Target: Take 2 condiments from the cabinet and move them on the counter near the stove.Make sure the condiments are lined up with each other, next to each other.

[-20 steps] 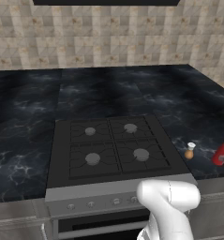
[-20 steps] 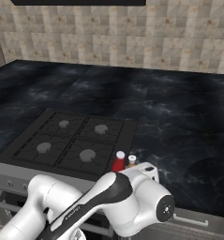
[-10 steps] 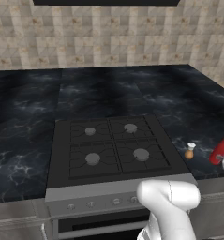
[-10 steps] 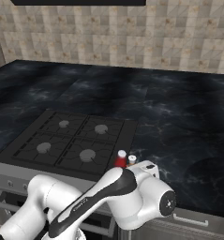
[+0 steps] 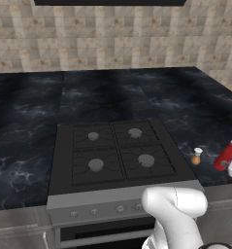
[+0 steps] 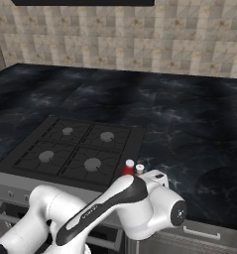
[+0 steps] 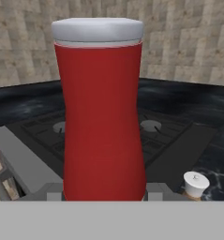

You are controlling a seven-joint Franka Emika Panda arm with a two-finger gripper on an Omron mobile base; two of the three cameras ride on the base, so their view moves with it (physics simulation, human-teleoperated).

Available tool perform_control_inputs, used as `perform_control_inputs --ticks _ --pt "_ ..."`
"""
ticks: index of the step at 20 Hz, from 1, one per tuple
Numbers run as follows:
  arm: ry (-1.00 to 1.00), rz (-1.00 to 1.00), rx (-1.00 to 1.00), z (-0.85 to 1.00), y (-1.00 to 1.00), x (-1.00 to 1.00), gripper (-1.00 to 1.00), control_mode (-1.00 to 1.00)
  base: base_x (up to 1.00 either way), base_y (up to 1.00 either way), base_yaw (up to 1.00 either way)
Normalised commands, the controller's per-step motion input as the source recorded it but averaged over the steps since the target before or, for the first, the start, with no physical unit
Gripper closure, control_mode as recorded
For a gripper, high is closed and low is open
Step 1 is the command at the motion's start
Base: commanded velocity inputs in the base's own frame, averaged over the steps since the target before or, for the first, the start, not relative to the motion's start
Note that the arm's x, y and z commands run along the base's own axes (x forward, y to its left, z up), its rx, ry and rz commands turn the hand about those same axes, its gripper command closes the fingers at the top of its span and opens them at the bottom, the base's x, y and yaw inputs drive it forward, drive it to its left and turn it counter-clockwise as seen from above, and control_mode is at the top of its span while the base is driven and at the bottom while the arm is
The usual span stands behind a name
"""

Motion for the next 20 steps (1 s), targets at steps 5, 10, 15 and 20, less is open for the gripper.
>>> perform_control_inputs --ticks 5,10,15,20 --pt "0.0 0.0 0.0 -0.15 -0.02 0.14 1.0 -1.0 0.0 0.0 0.0" --pt "0.0 0.0 0.0 -0.17 -0.07 0.16 1.0 -1.0 0.0 0.0 0.0" --pt "0.0 0.0 0.0 -0.13 -0.11 0.15 1.0 -1.0 0.0 0.0 0.0" --pt "0.0 0.0 0.0 -0.07 -0.14 0.18 1.0 -1.0 0.0 0.0 0.0"
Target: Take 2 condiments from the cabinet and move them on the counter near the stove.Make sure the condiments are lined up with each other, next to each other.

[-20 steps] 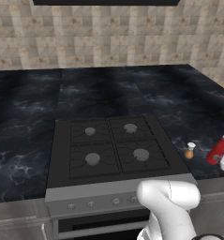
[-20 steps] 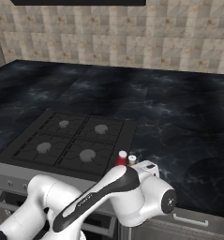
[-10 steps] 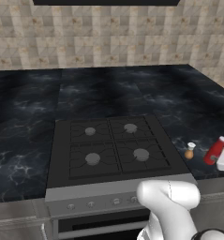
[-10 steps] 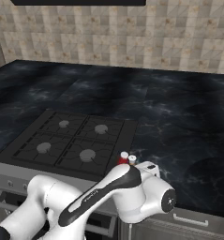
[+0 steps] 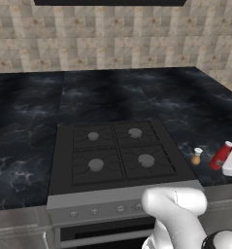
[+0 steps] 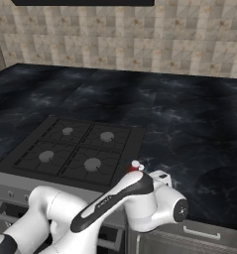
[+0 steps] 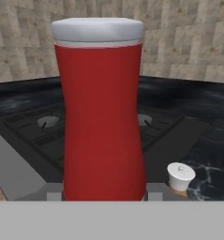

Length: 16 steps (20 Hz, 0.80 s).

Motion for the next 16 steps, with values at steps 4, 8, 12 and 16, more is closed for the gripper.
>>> perform_control_inputs --ticks 4,8,12,16 --pt "0.0 0.0 0.0 -0.04 -0.11 0.11 1.0 -1.0 0.0 0.0 0.0" --pt "0.0 0.0 0.0 -0.1 -0.07 0.07 1.0 -1.0 0.0 0.0 0.0" --pt "0.0 0.0 0.0 -0.14 -0.03 0.06 1.0 -1.0 0.0 0.0 0.0" --pt "0.0 0.0 0.0 -0.1 -0.04 0.07 1.0 -1.0 0.0 0.0 0.0"
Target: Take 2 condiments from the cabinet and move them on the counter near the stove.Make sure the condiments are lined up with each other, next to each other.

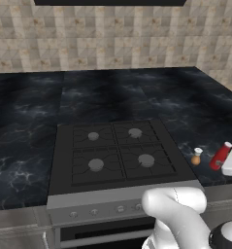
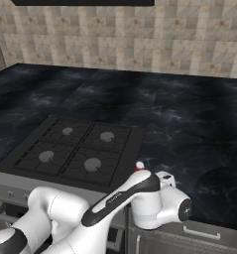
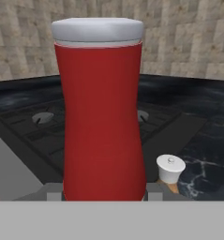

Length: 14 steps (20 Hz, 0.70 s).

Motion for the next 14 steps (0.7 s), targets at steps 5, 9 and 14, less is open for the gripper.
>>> perform_control_inputs --ticks 5,9,14 --pt "0.0 0.0 0.0 -0.05 -0.01 0.07 1.0 -1.0 0.0 0.0 0.0" --pt "0.02 0.0 0.0 -0.02 0.0 0.08 1.0 -1.0 0.0 0.0 0.0" --pt "0.03 0.0 0.0 -0.05 0.0 0.11 1.0 -1.0 0.0 0.0 0.0"
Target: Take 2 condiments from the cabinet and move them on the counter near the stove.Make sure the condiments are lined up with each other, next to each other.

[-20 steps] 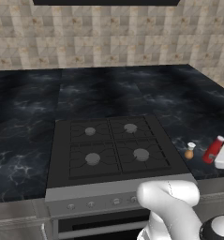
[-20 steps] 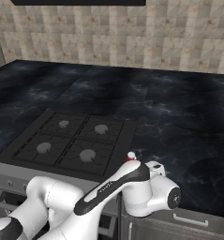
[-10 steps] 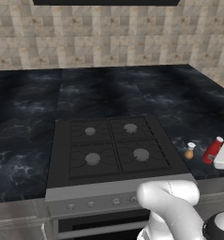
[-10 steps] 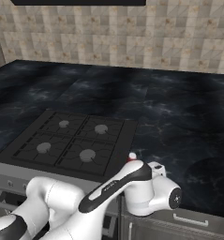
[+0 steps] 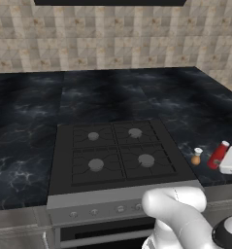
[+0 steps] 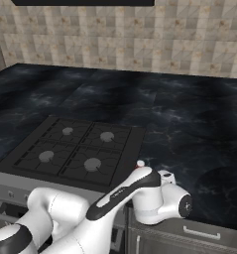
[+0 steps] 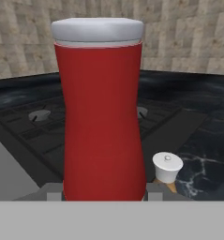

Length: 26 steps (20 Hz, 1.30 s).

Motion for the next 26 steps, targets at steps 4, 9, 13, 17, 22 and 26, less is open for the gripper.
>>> perform_control_inputs --ticks 4,9,13,17,22,26 --pt "0.01 0.0 0.0 -0.09 0.0 0.12 1.0 -1.0 0.0 0.0 0.0" --pt "0.0 0.0 0.0 -0.12 0.0 0.11 1.0 -1.0 0.0 0.0 0.0" --pt "0.0 0.0 0.0 -0.13 0.0 0.13 1.0 -1.0 0.0 0.0 0.0" --pt "0.0 0.0 0.0 -0.13 0.0 0.13 1.0 -1.0 0.0 0.0 0.0" --pt "0.0 0.0 0.0 -0.14 0.0 0.12 1.0 -1.0 0.0 0.0 0.0" --pt "0.0 0.0 0.0 -0.13 0.0 0.11 1.0 -1.0 0.0 0.0 0.0"
